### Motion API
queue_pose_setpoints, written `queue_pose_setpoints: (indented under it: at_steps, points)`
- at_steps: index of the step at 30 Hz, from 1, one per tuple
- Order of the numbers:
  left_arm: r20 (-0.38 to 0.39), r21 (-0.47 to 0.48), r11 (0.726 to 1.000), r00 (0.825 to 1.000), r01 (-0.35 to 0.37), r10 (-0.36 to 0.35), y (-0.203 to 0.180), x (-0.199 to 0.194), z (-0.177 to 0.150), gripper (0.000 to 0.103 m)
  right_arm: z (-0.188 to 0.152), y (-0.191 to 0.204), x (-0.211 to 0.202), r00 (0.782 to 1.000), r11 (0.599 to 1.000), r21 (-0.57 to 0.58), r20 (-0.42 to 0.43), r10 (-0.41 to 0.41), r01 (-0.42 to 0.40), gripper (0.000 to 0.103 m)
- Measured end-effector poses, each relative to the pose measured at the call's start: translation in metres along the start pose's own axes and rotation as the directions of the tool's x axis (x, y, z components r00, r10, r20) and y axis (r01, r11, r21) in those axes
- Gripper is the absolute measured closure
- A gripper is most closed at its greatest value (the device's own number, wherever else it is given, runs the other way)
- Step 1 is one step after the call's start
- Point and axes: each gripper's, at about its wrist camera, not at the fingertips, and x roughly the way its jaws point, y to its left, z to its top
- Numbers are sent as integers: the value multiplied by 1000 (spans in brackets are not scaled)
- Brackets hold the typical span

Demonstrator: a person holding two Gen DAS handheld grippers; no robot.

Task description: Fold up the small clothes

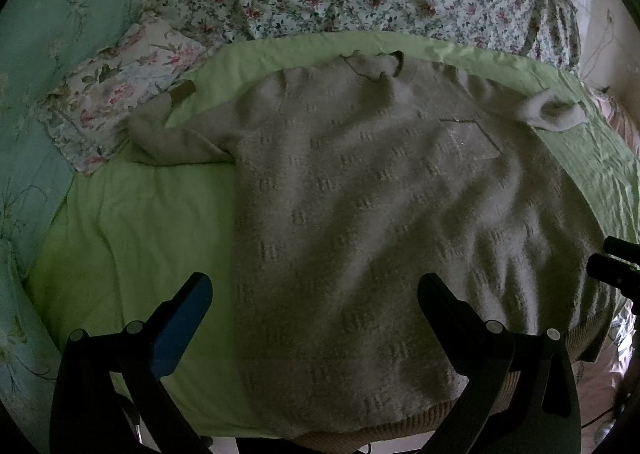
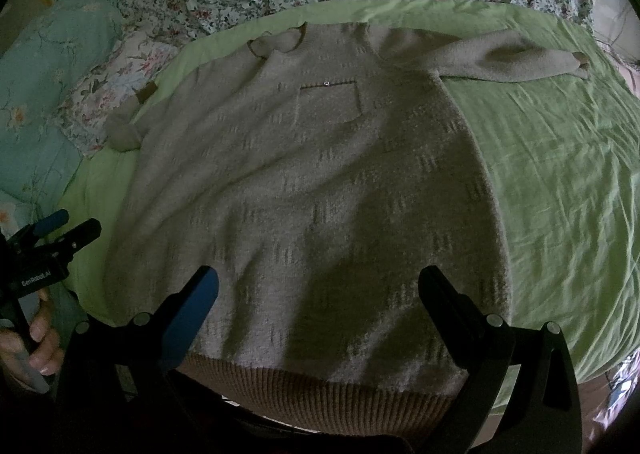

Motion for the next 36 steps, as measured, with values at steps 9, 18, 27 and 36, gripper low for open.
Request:
queue_pose_setpoints:
  at_steps: [9,18,27,36]
  points:
    - [1,-2,1000,1000,-2,2,-3,-1,-1,0,0,1,-1,1000,1000,-1,0,0,0,3]
    - [0,6,1000,1000,2,-2,-4,-1,1,0,1,4,-2,1000,1000,-3,1,3,-3,3]
    - [-9,1,1000,1000,16,-16,-6,4,2,0,4,2,-2,1000,1000,2,-3,5,-5,3]
    - [11,-7,999,999,52,-52,-11,6,5,0,10,-9,1,1000,999,30,3,26,-26,3]
